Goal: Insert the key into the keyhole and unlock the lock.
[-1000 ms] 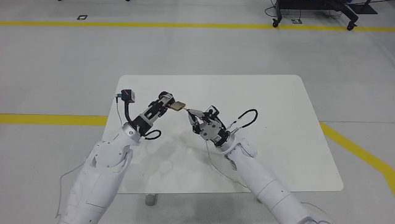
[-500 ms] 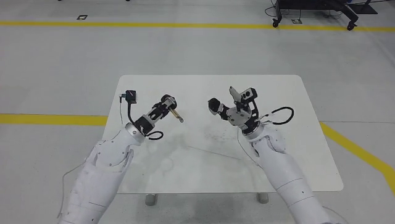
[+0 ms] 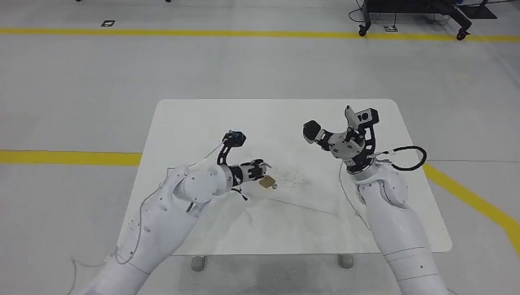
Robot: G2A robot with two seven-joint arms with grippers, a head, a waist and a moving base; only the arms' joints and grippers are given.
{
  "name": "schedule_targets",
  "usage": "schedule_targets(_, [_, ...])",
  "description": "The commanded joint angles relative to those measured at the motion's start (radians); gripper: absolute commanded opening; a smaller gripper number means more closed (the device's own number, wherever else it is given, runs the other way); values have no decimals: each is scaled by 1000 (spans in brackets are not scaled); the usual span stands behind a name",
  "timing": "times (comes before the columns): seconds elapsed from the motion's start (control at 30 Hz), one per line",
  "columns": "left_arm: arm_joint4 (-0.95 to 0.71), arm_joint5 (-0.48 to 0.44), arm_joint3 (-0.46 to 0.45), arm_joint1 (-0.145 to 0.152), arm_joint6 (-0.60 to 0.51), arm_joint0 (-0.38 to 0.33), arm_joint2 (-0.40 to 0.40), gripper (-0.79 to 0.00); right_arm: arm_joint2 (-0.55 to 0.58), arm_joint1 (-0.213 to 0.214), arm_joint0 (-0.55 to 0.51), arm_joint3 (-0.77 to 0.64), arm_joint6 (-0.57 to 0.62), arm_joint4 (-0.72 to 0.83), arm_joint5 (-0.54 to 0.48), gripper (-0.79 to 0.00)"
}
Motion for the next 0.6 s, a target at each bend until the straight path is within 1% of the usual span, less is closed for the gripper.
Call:
schedule_targets(0.0, [-34, -9, 49, -23, 30, -38, 50, -785, 0, 0, 0, 0, 0, 0, 0, 0])
schedule_targets(0.03, [-37, -12, 72, -33, 39, -56, 71, -785, 0, 0, 0, 0, 0, 0, 0, 0])
schedule_targets(0.07, [-26, -12, 97, -42, 43, -74, 92, -554, 0, 0, 0, 0, 0, 0, 0, 0])
schedule_targets(0.1, [-17, -11, 121, -50, 49, -91, 109, -357, 0, 0, 0, 0, 0, 0, 0, 0])
schedule_targets(0.13, [-5, -11, 141, -56, 57, -106, 123, 0, 0, 0, 0, 0, 0, 0, 0, 0])
schedule_targets(0.2, [4, -16, 176, -65, 90, -124, 130, 0, 0, 0, 0, 0, 0, 0, 0, 0])
schedule_targets(0.27, [-8, -31, 196, -69, 138, -132, 114, 0, 0, 0, 0, 0, 0, 0, 0, 0])
schedule_targets(0.37, [-87, -70, 187, -68, 211, -119, 57, 0, 0, 0, 0, 0, 0, 0, 0, 0])
schedule_targets(0.43, [-136, -112, 149, -61, 265, -98, 5, 0, 0, 0, 0, 0, 0, 0, 0, 0])
schedule_targets(0.47, [-145, -148, 120, -55, 299, -84, -25, 0, 0, 0, 0, 0, 0, 0, 0, 0])
schedule_targets(0.53, [-128, -250, 42, -40, 383, -49, -89, 0, 0, 0, 0, 0, 0, 0, 0, 0])
schedule_targets(0.57, [-108, -322, -10, -32, 433, -31, -126, 0, 0, 0, 0, 0, 0, 0, 0, 0])
